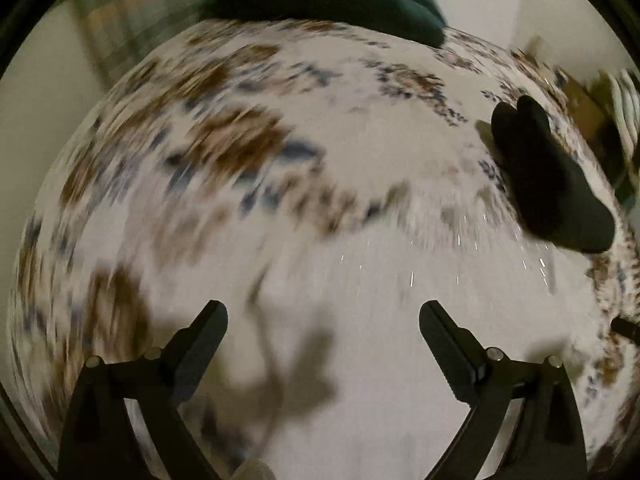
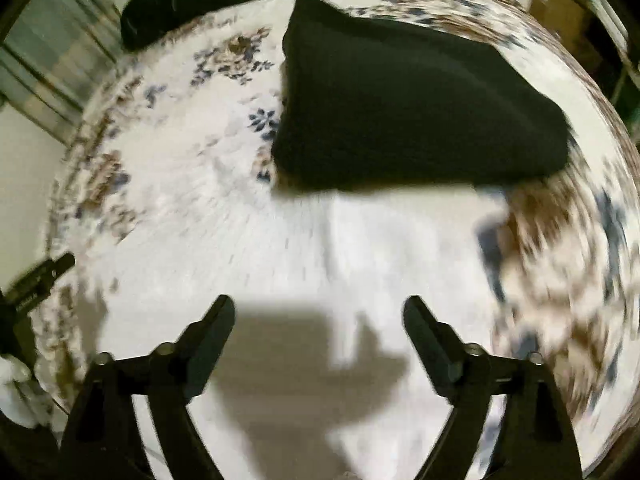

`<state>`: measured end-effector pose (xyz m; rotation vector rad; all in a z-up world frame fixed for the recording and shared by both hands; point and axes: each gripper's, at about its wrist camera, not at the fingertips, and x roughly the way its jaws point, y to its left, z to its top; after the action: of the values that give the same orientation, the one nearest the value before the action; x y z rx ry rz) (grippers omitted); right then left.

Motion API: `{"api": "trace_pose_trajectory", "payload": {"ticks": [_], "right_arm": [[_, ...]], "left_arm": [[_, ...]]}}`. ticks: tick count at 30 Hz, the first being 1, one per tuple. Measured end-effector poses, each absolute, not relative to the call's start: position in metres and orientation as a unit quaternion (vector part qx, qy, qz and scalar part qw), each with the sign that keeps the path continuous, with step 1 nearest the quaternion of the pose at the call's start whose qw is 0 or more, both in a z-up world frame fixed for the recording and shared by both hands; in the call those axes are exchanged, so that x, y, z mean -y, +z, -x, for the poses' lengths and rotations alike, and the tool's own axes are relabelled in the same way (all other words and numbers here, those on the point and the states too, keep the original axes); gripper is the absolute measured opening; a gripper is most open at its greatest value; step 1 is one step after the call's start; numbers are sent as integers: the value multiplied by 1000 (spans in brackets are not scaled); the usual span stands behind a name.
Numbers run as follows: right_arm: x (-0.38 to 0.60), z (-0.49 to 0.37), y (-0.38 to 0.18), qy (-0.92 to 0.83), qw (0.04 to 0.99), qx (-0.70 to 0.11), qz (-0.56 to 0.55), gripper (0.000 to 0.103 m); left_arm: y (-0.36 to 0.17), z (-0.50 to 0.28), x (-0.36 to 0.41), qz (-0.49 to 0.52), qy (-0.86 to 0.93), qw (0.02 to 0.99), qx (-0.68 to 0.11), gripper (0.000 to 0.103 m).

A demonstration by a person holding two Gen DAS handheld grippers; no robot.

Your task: Fold small clothes

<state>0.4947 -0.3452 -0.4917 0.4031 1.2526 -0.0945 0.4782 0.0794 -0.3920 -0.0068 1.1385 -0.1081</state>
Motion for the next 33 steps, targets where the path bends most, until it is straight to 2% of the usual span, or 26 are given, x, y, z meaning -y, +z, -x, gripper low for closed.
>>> {"api": "trace_pose_trajectory", "payload": {"ticks": [4, 10, 14, 19, 23, 24, 26, 27, 28, 29, 33], "right_arm": [[335, -399, -500, -48, 767, -607, -204, 90], [333, -270, -561, -58, 705, -663, -245, 90], [334, -211, -600, -55, 682, -679, -266, 90], [340, -182, -634, -61, 669, -676, -303, 89], [345, -166, -662, -55, 643, -667, -374, 84], [345, -164, -662, -55, 644, -661, -380, 83], [346, -162, -662, -50, 652, -651, -384, 72], [346, -162, -661, -47, 654, -651, -383, 46], [344, -160, -661, -47, 655, -650, -381, 20], [343, -158, -659, -38, 659, -644, -387, 13], [346, -153, -638, -36, 676, -629, -383, 10]], "left_arm": [[-409, -383, -102, 28, -2, 819, -573, 98], [-478, -259, -130, 40, 74, 767, -636, 98], [-517, -219, -136, 55, 86, 741, -664, 98], [-546, -205, -136, 85, 77, 733, -670, 97], [-553, -207, -137, 109, 65, 743, -657, 82], [-551, -207, -137, 111, 60, 750, -650, 59], [-546, -208, -133, 96, 54, 763, -637, 32], [-542, -207, -131, 93, 45, 770, -630, 11], [-535, -210, -136, 91, 38, 774, -625, 8], [-531, -209, -135, 85, 37, 778, -622, 8], [-509, -193, -148, 106, 37, 788, -605, 7]]}}
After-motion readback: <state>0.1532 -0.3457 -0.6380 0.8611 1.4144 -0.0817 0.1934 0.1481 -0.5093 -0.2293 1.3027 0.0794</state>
